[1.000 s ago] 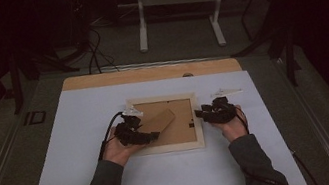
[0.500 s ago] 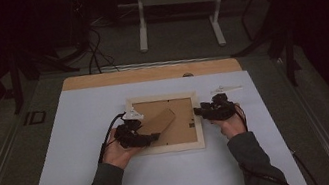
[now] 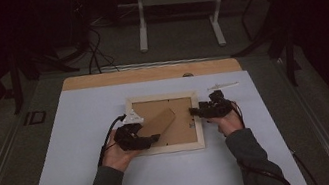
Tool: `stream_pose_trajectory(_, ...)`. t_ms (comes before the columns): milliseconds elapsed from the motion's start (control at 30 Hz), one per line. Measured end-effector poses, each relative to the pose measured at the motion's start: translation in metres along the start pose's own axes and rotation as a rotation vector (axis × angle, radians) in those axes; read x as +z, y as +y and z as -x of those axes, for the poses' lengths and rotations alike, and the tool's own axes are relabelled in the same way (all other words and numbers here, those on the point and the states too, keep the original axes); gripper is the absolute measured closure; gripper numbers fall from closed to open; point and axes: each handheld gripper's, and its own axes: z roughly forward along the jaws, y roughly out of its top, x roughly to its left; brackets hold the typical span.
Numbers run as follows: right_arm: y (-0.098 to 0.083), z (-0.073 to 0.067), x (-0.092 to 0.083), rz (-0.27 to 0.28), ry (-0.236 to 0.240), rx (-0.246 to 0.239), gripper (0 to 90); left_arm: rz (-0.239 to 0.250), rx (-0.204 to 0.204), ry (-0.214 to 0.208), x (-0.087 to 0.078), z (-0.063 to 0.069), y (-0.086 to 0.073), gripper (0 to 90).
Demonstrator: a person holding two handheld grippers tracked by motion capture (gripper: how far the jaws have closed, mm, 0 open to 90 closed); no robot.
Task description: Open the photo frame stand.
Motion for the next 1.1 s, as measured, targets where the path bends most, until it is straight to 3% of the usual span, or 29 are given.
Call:
stream_pose_trajectory(267, 0.002, 0.006, 0.003, 0.011, 0.082, 0.071, 38.5, 0.020, 0.048, 0.012, -0.004, 0.007, 0.001, 47.5)
stream_pose_trajectory(433, 0.004, 0.004, 0.000, 0.032, 0.081, 0.081, 42.6, 0.016, 0.071, 0.020, -0.006, 0.007, 0.001, 47.5)
stream_pose_trajectory(667, 0.005, 0.007, -0.006, 0.071, 0.118, 0.117, 49.3, 0.023, 0.087, 0.019, -0.007, 0.006, 0.001, 47.7)
stream_pose_trajectory(800, 0.006, 0.008, -0.008, 0.085, 0.115, 0.123, 53.2, 0.028, 0.083, 0.021, -0.007, 0.005, 0.001, 47.9)
stream_pose_trajectory(867, 0.008, 0.008, -0.012, 0.094, 0.085, 0.119, 58.1, 0.038, 0.072, 0.008, -0.007, 0.004, 0.001, 48.0)
stream_pose_trajectory(1033, 0.010, 0.005, -0.014, 0.089, 0.075, 0.103, 58.5, 0.026, 0.090, 0.002, -0.006, 0.006, 0.001, 49.0)
stream_pose_trajectory(1100, 0.013, 0.002, -0.016, 0.111, 0.072, 0.086, 59.5, 0.021, 0.101, 0.002, -0.004, 0.007, 0.001, 51.7)
